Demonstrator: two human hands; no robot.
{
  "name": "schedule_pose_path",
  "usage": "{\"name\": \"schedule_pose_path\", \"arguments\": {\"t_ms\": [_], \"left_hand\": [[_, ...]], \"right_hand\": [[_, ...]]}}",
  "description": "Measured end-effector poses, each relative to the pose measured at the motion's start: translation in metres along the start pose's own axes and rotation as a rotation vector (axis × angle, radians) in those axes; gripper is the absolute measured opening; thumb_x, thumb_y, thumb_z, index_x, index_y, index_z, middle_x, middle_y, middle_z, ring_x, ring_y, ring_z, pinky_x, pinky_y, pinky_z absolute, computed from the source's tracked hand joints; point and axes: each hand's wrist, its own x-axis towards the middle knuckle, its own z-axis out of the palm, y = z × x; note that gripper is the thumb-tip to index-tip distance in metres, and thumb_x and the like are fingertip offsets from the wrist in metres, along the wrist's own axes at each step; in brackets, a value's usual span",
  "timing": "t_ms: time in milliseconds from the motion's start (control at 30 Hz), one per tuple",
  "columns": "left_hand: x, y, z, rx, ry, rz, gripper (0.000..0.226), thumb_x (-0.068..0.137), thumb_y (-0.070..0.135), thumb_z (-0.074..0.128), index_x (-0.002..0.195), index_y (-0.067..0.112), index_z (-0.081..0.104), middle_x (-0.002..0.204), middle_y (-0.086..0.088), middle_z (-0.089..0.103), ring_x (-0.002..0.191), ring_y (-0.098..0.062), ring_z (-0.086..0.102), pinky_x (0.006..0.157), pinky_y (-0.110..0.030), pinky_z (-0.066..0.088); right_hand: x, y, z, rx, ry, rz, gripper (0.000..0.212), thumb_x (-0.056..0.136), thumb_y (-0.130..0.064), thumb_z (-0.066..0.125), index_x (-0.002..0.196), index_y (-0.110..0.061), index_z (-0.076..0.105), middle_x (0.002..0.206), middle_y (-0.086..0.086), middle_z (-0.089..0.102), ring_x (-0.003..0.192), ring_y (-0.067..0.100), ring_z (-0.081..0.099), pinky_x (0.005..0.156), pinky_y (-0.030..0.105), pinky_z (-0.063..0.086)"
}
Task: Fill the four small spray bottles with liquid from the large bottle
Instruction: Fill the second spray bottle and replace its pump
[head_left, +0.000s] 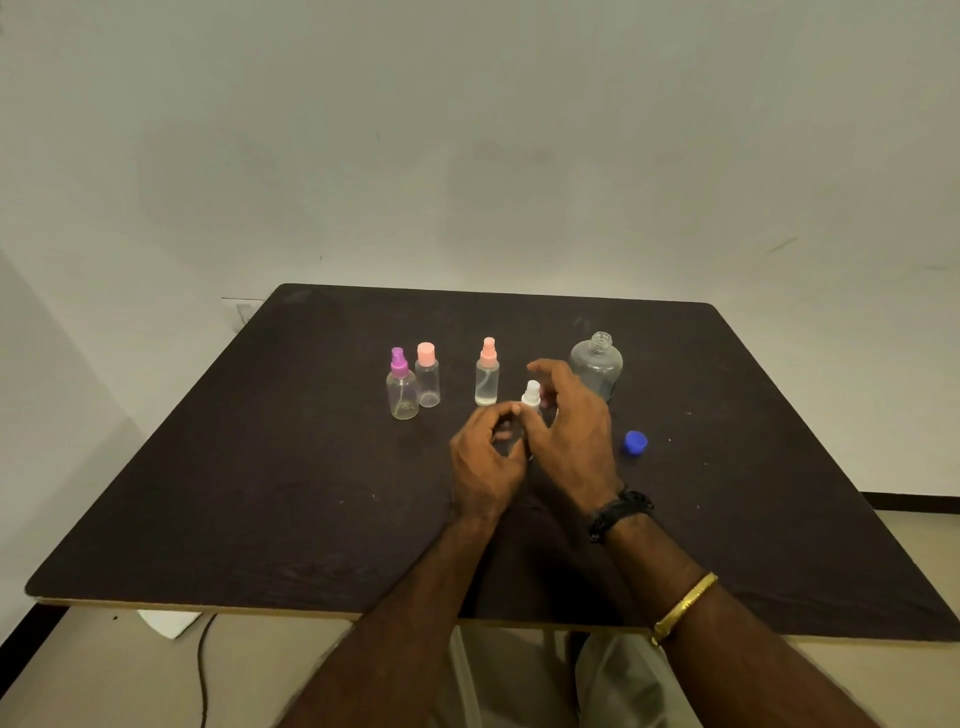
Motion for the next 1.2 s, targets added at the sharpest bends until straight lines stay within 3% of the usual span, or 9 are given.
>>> {"name": "schedule_pose_path", "arguments": {"t_ms": [133, 200, 300, 467, 633, 767, 933, 1067, 1200], "left_hand": [[0.0003, 0.0018, -0.0014, 0.007, 0.011, 0.021, 0.029, 0.085, 0.001, 0.075, 0.112, 0.01, 0.074, 0.105, 0.003, 0.073, 0.095, -0.004, 0.07, 0.082, -0.018, 0.058], [-0.0003, 0.0, -0.0011, 0.014, 0.008, 0.019, 0.028, 0.084, 0.005, 0.077, 0.111, 0.013, 0.074, 0.104, 0.005, 0.072, 0.093, -0.006, 0.071, 0.082, -0.022, 0.059], [-0.0001, -0.0012, 0.0, 0.002, 0.015, 0.007, 0.03, 0.083, 0.009, 0.081, 0.112, 0.011, 0.074, 0.104, 0.004, 0.072, 0.091, -0.006, 0.072, 0.08, -0.022, 0.06], [-0.0003, -0.0024, -0.0012, -0.001, 0.0, 0.007, 0.028, 0.083, 0.005, 0.079, 0.11, 0.011, 0.073, 0.104, 0.005, 0.072, 0.093, -0.005, 0.071, 0.081, -0.022, 0.06], [-0.0009, -0.0022, -0.001, -0.015, 0.009, -0.002, 0.034, 0.081, 0.009, 0.082, 0.113, 0.013, 0.073, 0.106, 0.004, 0.073, 0.092, -0.007, 0.072, 0.081, -0.023, 0.061], [-0.0005, -0.0036, -0.0013, 0.007, 0.007, -0.005, 0.032, 0.08, 0.007, 0.081, 0.109, 0.016, 0.073, 0.104, 0.006, 0.072, 0.093, -0.006, 0.071, 0.08, -0.026, 0.061], [-0.0005, -0.0026, 0.0008, -0.026, 0.031, -0.007, 0.032, 0.08, 0.014, 0.085, 0.11, 0.016, 0.074, 0.103, 0.005, 0.073, 0.088, -0.006, 0.072, 0.078, -0.024, 0.061], [0.0005, -0.0046, 0.001, -0.039, 0.028, -0.051, 0.033, 0.083, 0.016, 0.084, 0.114, 0.015, 0.074, 0.105, 0.006, 0.074, 0.09, -0.006, 0.073, 0.079, -0.024, 0.062], [0.0003, -0.0047, -0.0008, -0.023, -0.001, -0.045, 0.031, 0.083, 0.01, 0.081, 0.113, 0.013, 0.073, 0.106, 0.006, 0.073, 0.094, -0.006, 0.072, 0.081, -0.027, 0.062]], "right_hand": [[-0.0033, -0.0044, -0.0003, 0.092, 0.014, 0.0, 0.053, 0.082, -0.021, 0.075, 0.13, -0.024, 0.054, 0.111, -0.008, 0.061, 0.099, 0.005, 0.057, 0.083, 0.02, 0.052], [-0.0029, -0.0025, 0.0016, 0.058, 0.026, 0.035, 0.052, 0.083, -0.029, 0.078, 0.129, -0.024, 0.054, 0.107, -0.007, 0.058, 0.096, 0.006, 0.056, 0.083, 0.022, 0.051], [-0.0015, 0.0, -0.0003, 0.073, 0.021, 0.075, 0.049, 0.086, -0.023, 0.077, 0.13, -0.026, 0.054, 0.098, -0.008, 0.06, 0.089, 0.006, 0.058, 0.082, 0.028, 0.055], [-0.0025, -0.0002, -0.0004, 0.114, 0.012, 0.027, 0.059, 0.083, -0.028, 0.076, 0.135, -0.028, 0.05, 0.109, -0.01, 0.061, 0.098, 0.001, 0.059, 0.08, 0.017, 0.051], [0.0001, 0.0023, -0.0003, 0.078, 0.021, 0.052, 0.058, 0.086, -0.024, 0.077, 0.137, -0.029, 0.049, 0.098, -0.009, 0.062, 0.09, 0.005, 0.061, 0.08, 0.031, 0.058], [-0.0007, 0.0007, -0.0005, 0.139, -0.014, 0.032, 0.074, 0.083, -0.033, 0.08, 0.145, -0.033, 0.041, 0.111, -0.012, 0.061, 0.1, -0.001, 0.06, 0.081, 0.012, 0.051], [0.0031, 0.0035, -0.0002, 0.084, 0.028, 0.069, 0.071, 0.085, -0.024, 0.079, 0.145, -0.032, 0.042, 0.092, -0.011, 0.061, 0.081, 0.006, 0.062, 0.074, 0.025, 0.058], [0.0028, 0.0008, -0.002, 0.114, -0.001, 0.025, 0.068, 0.089, -0.017, 0.073, 0.146, -0.034, 0.041, 0.098, -0.011, 0.066, 0.089, 0.001, 0.064, 0.076, 0.014, 0.053], [0.0023, -0.0012, -0.0025, 0.132, -0.042, 0.028, 0.074, 0.088, -0.024, 0.072, 0.151, -0.034, 0.036, 0.11, -0.013, 0.062, 0.096, -0.002, 0.061, 0.076, 0.014, 0.053]]}}
